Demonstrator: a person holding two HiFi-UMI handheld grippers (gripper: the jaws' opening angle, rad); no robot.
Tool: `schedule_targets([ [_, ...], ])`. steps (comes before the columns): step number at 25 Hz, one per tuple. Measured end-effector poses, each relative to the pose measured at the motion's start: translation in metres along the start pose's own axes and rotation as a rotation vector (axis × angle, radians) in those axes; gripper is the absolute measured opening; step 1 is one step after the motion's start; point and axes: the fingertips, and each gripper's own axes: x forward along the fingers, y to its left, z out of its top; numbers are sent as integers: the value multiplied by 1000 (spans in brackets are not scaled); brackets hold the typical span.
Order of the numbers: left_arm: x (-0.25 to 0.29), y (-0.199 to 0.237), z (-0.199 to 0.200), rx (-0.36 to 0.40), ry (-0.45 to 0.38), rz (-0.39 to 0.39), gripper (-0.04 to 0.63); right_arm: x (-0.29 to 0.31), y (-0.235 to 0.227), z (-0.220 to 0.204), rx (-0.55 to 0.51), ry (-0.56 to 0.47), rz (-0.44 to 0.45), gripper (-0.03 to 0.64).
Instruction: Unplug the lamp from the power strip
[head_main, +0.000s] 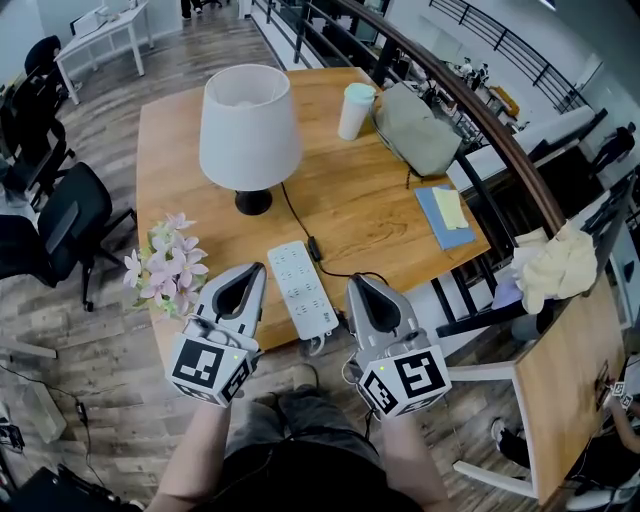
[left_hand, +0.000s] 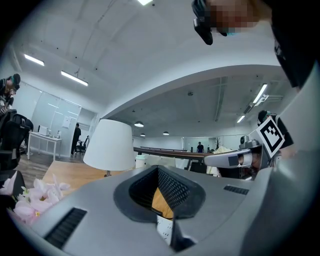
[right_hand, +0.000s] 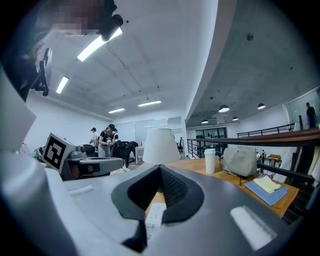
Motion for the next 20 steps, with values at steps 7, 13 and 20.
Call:
schedule_targets([
  [7, 0, -1, 11, -7, -25, -6, -3, 1, 4, 10, -14, -26, 9, 6],
  [13, -2, 5, 20, -11, -45, 3, -3, 3, 5, 15, -42, -28, 6, 6],
  [20, 1, 6, 26, -6, -55, -1, -3, 5, 1, 19, -43, -35, 6, 6],
])
